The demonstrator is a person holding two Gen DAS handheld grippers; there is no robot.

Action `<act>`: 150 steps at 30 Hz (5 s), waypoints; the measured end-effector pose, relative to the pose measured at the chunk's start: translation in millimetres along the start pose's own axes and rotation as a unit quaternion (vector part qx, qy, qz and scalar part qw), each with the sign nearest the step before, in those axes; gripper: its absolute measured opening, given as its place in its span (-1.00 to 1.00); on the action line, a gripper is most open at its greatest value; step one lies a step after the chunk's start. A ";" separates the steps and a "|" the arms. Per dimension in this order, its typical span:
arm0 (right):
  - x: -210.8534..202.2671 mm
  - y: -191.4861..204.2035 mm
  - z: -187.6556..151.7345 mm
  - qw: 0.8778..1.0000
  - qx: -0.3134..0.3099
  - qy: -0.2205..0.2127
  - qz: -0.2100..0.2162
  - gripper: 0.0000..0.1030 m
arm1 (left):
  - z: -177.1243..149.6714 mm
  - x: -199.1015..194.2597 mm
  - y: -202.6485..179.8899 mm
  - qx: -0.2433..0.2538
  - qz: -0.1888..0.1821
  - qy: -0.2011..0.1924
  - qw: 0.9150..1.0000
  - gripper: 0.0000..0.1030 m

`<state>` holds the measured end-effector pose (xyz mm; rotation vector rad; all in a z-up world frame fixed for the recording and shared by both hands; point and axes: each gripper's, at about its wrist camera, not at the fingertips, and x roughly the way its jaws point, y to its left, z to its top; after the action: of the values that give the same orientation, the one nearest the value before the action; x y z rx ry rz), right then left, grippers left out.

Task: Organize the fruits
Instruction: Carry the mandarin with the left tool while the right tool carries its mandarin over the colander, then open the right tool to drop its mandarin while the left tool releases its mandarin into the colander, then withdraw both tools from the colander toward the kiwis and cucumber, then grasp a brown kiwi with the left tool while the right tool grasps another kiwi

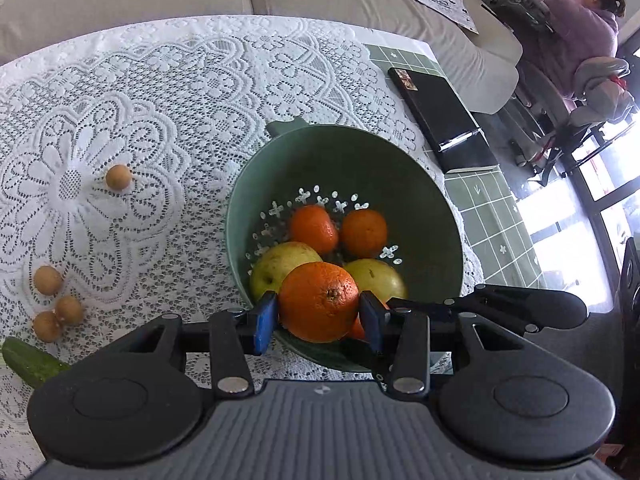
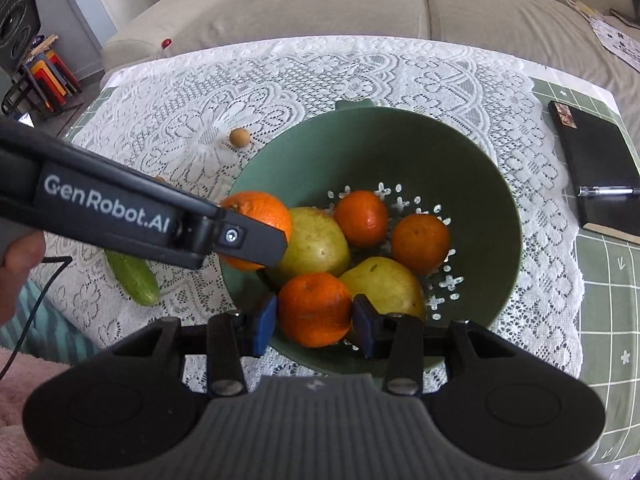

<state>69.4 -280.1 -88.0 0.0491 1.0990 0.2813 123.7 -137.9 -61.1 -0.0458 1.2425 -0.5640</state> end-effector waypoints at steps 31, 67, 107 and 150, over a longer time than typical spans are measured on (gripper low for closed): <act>10.2 -24.3 21.5 0.997 0.028 -0.029 -0.065 0.06 | 33.7 35.1 -2.9 0.047 0.084 -0.013 0.995 -0.03; -15.3 58.5 29.4 0.994 -0.030 -0.067 -0.076 0.55 | -17.2 -69.3 41.4 0.005 0.113 -0.106 0.988 0.22; 45.1 145.7 34.8 0.994 -0.107 -0.009 0.008 -0.33 | -77.7 -78.1 165.8 -0.128 0.083 -0.099 0.983 -0.11; 129.2 170.4 61.2 0.962 -0.267 -0.012 0.047 -0.59 | -43.7 -18.3 194.0 -0.055 0.091 -0.014 0.994 -0.33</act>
<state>143.9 -77.7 -142.3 -0.3767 0.9683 0.6536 154.3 49.1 -124.2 -0.0322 1.2340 -0.3351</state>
